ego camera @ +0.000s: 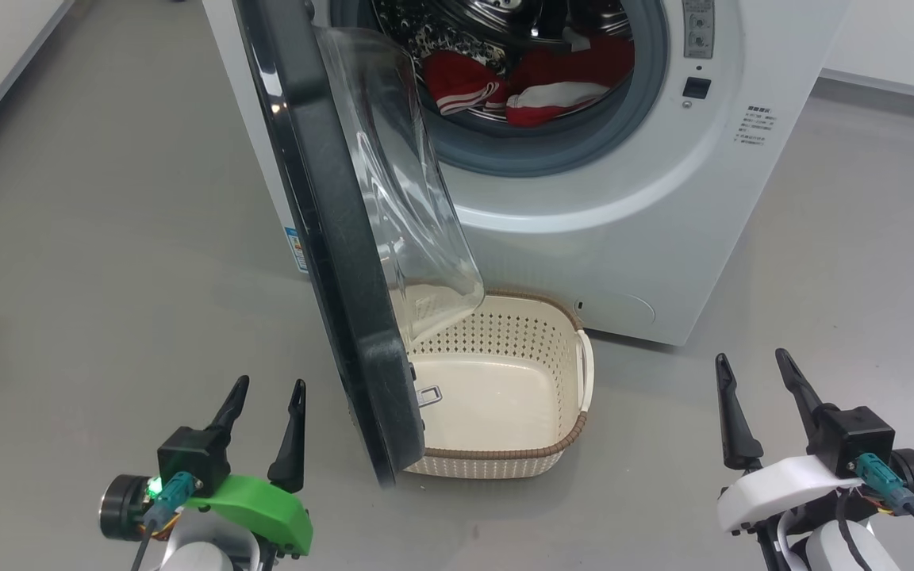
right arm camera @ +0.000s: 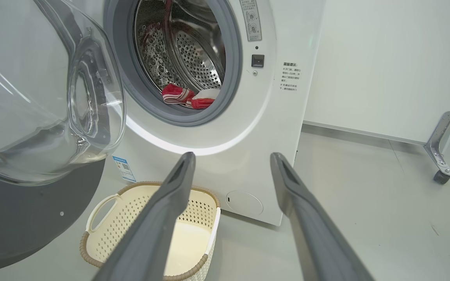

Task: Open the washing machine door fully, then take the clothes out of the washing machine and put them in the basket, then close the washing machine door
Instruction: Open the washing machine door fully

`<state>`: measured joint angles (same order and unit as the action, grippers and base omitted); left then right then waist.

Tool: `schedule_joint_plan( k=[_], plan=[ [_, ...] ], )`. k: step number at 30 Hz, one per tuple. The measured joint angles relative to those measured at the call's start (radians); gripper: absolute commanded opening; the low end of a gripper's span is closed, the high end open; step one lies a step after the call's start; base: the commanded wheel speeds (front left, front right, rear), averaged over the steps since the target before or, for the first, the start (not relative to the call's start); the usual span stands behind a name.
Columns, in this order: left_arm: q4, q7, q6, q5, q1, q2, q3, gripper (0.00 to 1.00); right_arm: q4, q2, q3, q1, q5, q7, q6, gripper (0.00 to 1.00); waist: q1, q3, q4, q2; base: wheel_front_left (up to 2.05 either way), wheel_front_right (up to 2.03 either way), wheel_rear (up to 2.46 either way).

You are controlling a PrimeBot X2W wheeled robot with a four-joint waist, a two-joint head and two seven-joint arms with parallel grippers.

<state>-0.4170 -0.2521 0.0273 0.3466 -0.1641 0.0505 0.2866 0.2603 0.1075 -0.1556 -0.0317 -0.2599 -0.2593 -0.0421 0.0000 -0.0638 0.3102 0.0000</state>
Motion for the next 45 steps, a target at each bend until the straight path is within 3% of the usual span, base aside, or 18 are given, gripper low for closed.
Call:
schedule_joint_plan(
  k=[1,13,21,36,39,45],
  plan=[
    [-0.002,0.0,0.0,0.0,0.002,0.0,0.001,0.0,0.001,-0.002,0.002,0.0,0.0,0.0,0.001,1.0,0.0,0.001,0.0,0.0,0.0,0.0,0.0],
    [-0.017,0.002,0.0,0.004,0.006,0.0,0.005,0.0,0.011,-0.018,0.021,0.018,0.013,0.0,0.015,1.0,0.0,0.026,0.007,0.0,0.0,0.0,0.0],
    [0.048,0.001,0.004,0.004,0.003,0.0,-0.005,0.0,0.012,-0.03,0.035,0.02,0.02,0.0,0.023,1.0,0.0,0.04,0.013,0.0,0.0,0.0,0.0],
    [0.432,-0.005,0.02,-0.086,-0.115,0.009,-0.053,0.0,0.021,-0.042,0.058,0.037,0.033,0.0,0.041,1.0,0.0,0.064,0.025,0.0,0.0,0.0,0.0],
    [0.494,-0.005,0.019,-0.096,-0.119,0.011,-0.033,0.0,0.021,-0.045,0.058,0.043,0.034,0.0,0.041,1.0,0.0,0.07,0.024,0.0,0.0,0.0,0.0],
    [0.602,-0.006,-0.026,-0.12,-0.119,0.01,0.055,0.0,0.025,-0.048,0.06,0.044,0.041,0.0,0.05,1.0,0.0,0.077,0.018,0.0,0.0,0.0,0.0]
  ],
)
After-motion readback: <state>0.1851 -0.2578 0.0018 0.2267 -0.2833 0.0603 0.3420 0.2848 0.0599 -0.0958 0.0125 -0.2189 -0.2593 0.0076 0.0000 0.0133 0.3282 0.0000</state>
